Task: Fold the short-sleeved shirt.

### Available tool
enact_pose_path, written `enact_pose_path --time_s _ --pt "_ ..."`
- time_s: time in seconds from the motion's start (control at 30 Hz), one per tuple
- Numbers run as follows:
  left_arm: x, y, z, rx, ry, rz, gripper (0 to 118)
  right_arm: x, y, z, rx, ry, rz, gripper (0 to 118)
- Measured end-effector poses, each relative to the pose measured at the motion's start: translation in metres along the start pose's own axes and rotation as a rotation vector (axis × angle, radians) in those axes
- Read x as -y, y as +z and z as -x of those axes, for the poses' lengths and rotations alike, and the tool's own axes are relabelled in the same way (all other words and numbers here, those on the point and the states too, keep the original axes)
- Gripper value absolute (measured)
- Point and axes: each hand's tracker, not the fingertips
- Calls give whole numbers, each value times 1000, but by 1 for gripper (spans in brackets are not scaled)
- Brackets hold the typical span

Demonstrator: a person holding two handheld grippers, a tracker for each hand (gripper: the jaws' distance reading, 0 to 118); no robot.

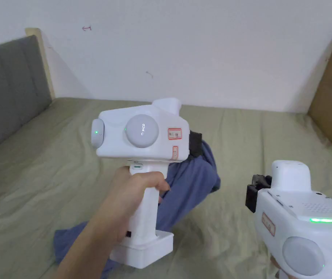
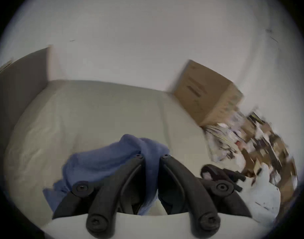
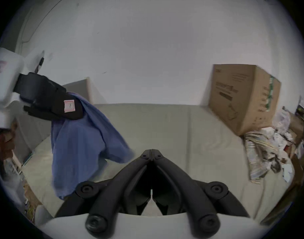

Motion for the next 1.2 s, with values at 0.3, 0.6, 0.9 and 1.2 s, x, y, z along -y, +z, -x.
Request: enact_pose_path --time_s 0.3,0.6,0.9,1.2 --pt "105 -101 -79 187 -50 262 9 14 36 -118 245 -68 60 0" --pt "239 -166 -50 55 -35 552 9 49 26 -133 256 -133 168 0" --pt "198 -123 -30 35 -16 446 114 57 8 -101 163 -90 222 0" --pt "193 -35 51 -197 37 365 0 63 2 -77 81 -91 242 0"
